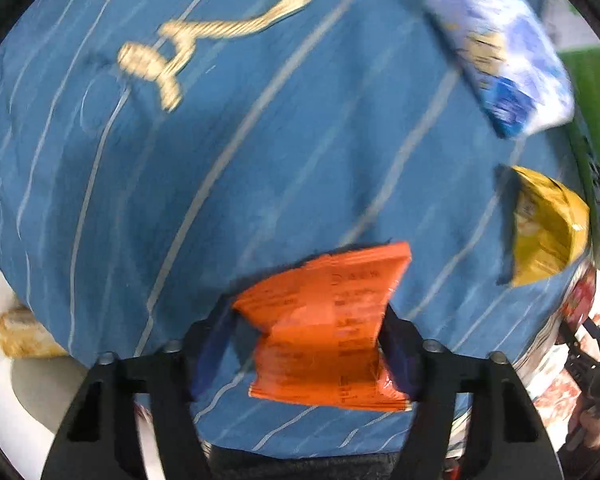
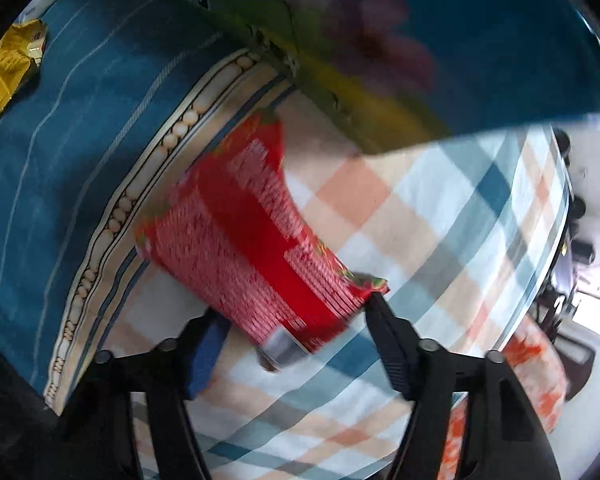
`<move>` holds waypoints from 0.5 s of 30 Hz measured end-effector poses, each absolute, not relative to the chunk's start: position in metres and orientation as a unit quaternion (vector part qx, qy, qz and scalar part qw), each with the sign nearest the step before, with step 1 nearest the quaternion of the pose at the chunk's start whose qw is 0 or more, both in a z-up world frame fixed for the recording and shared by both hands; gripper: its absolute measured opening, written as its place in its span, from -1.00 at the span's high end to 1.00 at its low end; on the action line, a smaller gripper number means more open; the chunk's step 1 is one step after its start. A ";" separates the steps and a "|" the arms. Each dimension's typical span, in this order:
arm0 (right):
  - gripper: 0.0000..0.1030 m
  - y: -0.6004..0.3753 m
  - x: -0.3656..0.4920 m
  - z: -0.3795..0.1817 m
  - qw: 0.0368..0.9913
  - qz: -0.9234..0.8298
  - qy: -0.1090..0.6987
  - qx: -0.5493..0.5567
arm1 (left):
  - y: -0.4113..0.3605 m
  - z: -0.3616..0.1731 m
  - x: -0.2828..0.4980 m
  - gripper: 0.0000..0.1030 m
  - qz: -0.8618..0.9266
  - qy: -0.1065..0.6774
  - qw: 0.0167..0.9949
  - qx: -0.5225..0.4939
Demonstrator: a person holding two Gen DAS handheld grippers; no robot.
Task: Organize snacks
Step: 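Grasp the orange snack pack with the left tool while the right tool grasps the red snack pack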
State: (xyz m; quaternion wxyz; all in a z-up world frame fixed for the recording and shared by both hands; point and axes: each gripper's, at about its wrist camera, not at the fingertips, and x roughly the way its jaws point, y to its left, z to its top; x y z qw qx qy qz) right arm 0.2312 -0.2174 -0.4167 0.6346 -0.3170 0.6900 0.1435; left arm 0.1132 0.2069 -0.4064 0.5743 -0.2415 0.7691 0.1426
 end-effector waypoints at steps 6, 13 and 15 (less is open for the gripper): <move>0.58 -0.241 0.216 -0.417 0.618 0.119 0.752 -0.196 | 0.156 -0.388 0.132 -0.15 0.101 0.758 0.622 -0.169; 0.50 -0.255 0.198 -0.406 0.622 0.110 0.767 -0.111 | 0.073 -0.376 0.150 -0.14 0.019 0.748 0.660 -0.060; -0.09 -0.246 0.194 -0.385 0.656 0.112 0.724 -0.183 | 0.056 -0.373 0.152 -0.14 0.004 0.745 0.666 -0.042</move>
